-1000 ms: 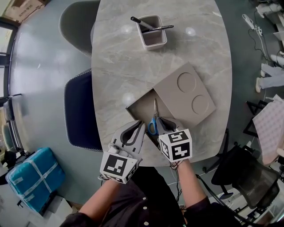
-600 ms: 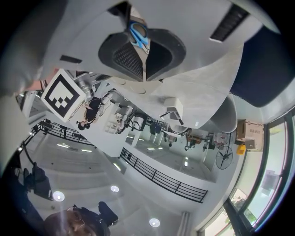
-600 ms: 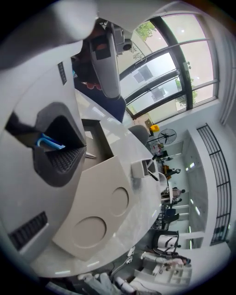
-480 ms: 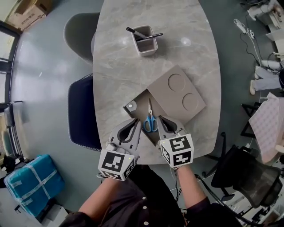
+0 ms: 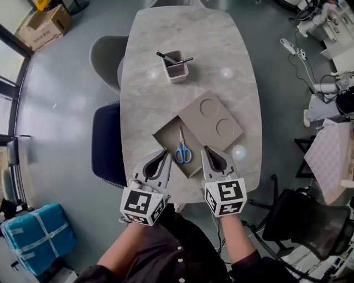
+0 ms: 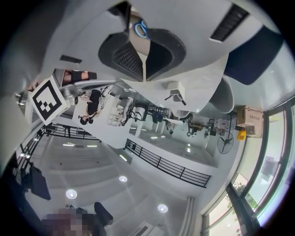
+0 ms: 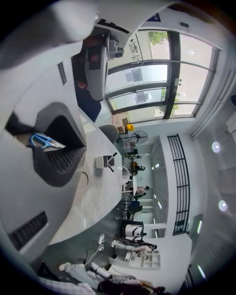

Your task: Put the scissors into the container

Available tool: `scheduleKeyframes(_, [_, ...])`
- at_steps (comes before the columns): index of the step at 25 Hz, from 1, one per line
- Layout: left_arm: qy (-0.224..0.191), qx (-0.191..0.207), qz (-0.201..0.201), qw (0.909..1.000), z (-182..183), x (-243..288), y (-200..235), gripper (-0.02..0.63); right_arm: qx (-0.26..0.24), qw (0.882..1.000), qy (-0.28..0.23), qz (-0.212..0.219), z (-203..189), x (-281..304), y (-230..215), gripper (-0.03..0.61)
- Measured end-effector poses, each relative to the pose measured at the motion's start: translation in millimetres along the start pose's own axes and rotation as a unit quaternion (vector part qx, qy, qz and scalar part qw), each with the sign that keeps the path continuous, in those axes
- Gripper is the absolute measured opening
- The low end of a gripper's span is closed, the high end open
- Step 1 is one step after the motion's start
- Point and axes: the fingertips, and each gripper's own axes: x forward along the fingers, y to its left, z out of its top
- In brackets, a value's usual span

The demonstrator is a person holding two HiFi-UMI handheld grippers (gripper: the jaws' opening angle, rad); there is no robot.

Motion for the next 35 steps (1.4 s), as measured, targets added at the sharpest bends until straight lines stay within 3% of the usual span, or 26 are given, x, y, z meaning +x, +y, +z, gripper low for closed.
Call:
scheduleKeyframes(10, [-0.057, 0.038, -0.016, 0.9975, 37.5, -42.8, -37.0, 0.03, -0.003, 0.995, -0.1, -0.019, 46.8, -68.4, 7.6, -0.003])
scheduleKeyframes(18, [-0.1, 0.067, 0.002, 0.9928, 65.3, -84.3, -53.2, 0.029, -0.005, 0.981, -0.192, -0.035, 82.9, -136.7, 20.7, -0.003])
scheduleKeyframes(24, [-0.132, 0.091, 0.006, 0.9871, 88.3, -112.2, -73.4, 0.029, -0.005, 0.978, -0.204, -0.044, 84.0, -162.3, 27.3, -0.003])
scheduleKeyframes(35, [-0.174, 0.094, 0.025, 0.9798, 104.6, -155.1, -88.6, 0.029, -0.009, 0.968, -0.241, -0.066, 89.3, -214.0, 35.4, -0.003])
